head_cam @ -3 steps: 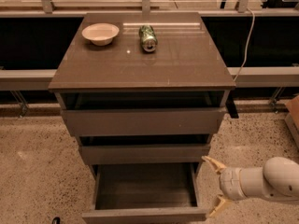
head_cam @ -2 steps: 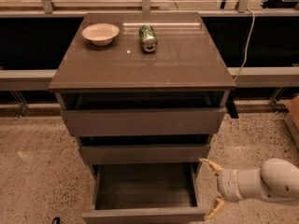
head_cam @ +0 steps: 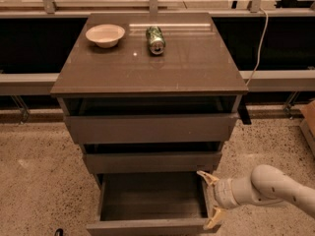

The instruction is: Close bottom drawer

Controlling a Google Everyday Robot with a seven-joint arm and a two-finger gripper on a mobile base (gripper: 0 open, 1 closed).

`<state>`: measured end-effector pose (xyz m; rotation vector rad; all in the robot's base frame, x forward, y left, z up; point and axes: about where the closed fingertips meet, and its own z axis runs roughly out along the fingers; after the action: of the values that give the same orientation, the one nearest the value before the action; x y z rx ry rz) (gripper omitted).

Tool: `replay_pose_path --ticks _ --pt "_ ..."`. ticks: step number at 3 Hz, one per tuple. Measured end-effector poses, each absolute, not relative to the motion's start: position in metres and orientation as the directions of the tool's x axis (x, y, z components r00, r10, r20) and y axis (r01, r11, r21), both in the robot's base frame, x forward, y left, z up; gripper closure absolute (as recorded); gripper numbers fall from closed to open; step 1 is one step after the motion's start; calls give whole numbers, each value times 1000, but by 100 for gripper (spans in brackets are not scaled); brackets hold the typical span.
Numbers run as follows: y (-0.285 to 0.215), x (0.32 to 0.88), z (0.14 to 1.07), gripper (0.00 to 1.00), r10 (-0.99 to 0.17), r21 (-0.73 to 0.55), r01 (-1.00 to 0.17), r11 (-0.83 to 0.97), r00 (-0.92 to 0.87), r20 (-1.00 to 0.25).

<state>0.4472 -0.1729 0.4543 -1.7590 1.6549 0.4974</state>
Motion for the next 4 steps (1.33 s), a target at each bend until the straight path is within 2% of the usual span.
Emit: replay_pose_path --ticks 1,3,4 --pt "-163 451 402 0 -712 -209 -978 24 130 -690" --pt "-153 446 327 0 -778 -218 -976 -24 155 -609" --pt "-142 438 294 0 -759 -210 -975 -70 188 -623"
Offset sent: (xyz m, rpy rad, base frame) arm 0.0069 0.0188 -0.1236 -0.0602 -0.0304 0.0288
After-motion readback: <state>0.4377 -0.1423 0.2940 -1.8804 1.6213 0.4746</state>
